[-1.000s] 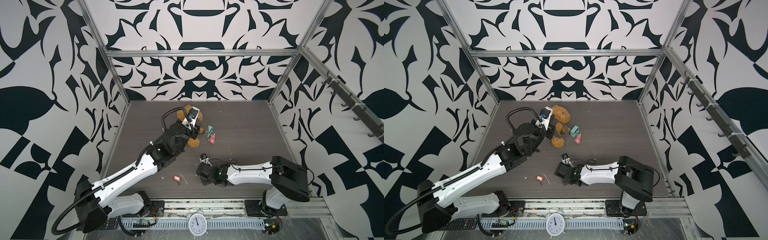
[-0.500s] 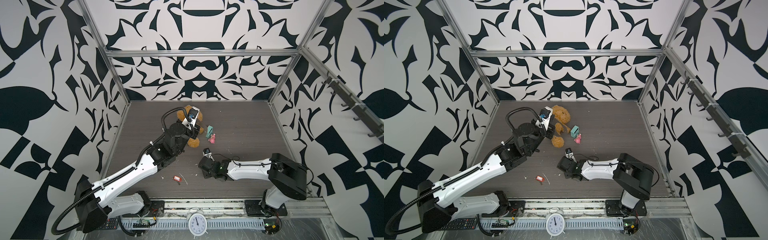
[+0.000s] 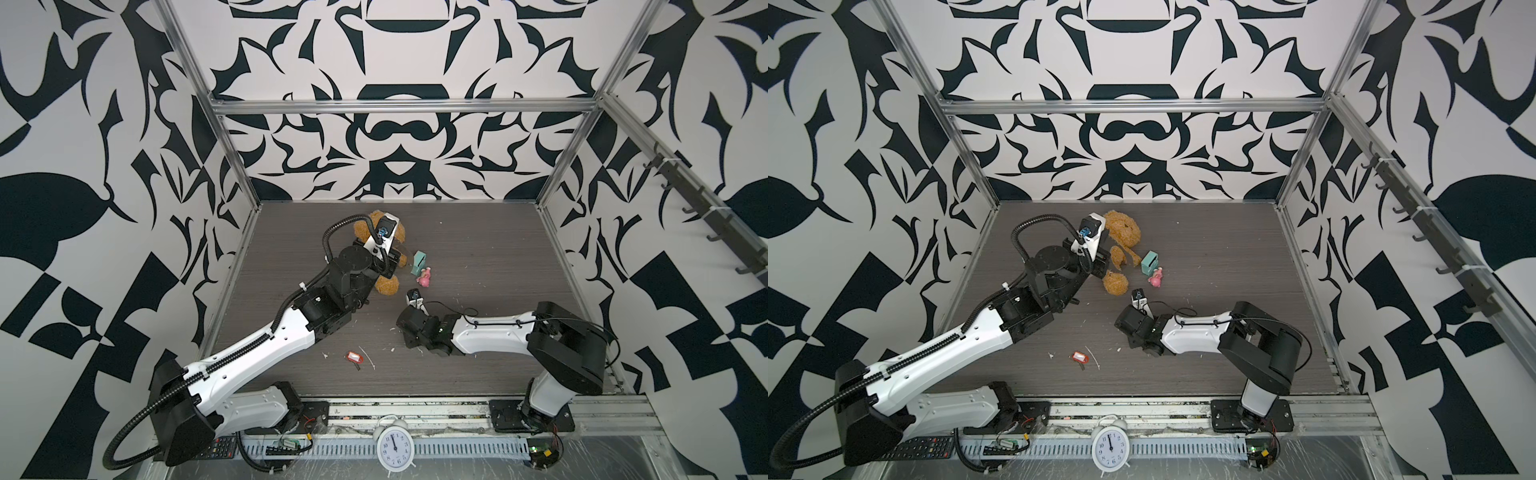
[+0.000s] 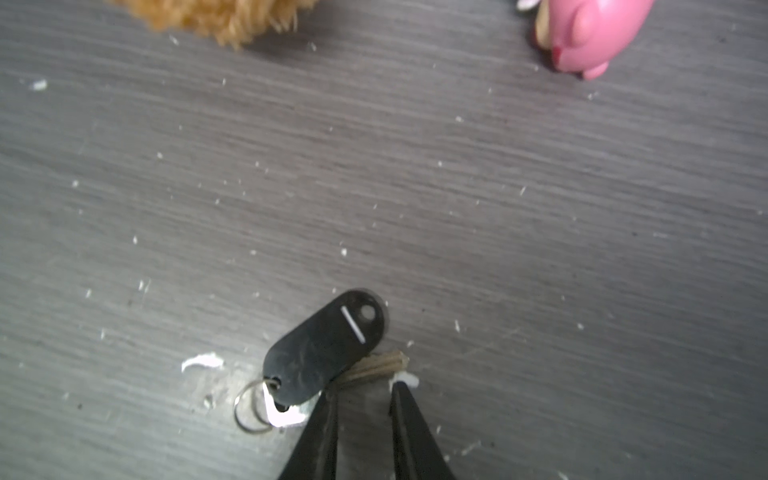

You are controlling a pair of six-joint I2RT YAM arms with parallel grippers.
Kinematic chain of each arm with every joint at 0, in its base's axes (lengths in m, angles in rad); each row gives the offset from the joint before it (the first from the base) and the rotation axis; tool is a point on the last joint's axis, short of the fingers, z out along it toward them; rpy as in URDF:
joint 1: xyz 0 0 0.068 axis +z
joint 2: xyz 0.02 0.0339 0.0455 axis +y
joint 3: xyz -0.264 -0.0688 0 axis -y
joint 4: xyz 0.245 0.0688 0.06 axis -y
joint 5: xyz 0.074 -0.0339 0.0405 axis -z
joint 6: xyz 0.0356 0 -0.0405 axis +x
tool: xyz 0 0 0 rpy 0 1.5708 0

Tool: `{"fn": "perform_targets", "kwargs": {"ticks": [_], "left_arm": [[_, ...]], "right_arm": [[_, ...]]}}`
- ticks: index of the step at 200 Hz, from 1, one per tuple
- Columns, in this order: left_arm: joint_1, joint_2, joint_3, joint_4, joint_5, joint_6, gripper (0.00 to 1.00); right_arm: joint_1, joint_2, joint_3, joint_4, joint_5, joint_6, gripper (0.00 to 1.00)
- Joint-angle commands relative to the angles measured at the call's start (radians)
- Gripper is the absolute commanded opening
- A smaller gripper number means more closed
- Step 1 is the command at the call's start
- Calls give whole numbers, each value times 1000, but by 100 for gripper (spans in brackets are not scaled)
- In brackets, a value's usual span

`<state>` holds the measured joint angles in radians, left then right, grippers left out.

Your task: Put the keys on the keyring

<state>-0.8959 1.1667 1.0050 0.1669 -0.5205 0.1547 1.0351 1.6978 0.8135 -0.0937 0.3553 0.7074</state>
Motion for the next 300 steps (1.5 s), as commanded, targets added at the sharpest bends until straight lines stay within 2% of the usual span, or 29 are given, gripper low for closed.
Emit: {"fn": "perform_targets", "kwargs": {"ticks": [1,43,69,103,120,157,224,300], "left_arm": [[6,-24,-3,31,-13,-3,0],[5,-22,-2,33,-18,-2,0],[5,-25,-4,36,-22,-3,0],[5,-14,4,31,-34,-4,0],[6,-8,11,23,-38,-4,0],[6,-10,6,28,-36,-2,0],[6,-11,6,30,-37,0,0],[7,-13,4,32,-36,1,0]], "right_arm": [[-15,71,-7,-58,-41,-31,24],[-11,19,44,-173,45,-29,23],[38,-54,67,-229,121,-28,30],[132,-84,93,-193,178,-139,36],[154,-73,102,-172,201,-192,38],[152,-14,143,-141,173,-246,38],[153,123,241,-180,169,-255,36],[151,200,308,-278,250,-223,31]]}}
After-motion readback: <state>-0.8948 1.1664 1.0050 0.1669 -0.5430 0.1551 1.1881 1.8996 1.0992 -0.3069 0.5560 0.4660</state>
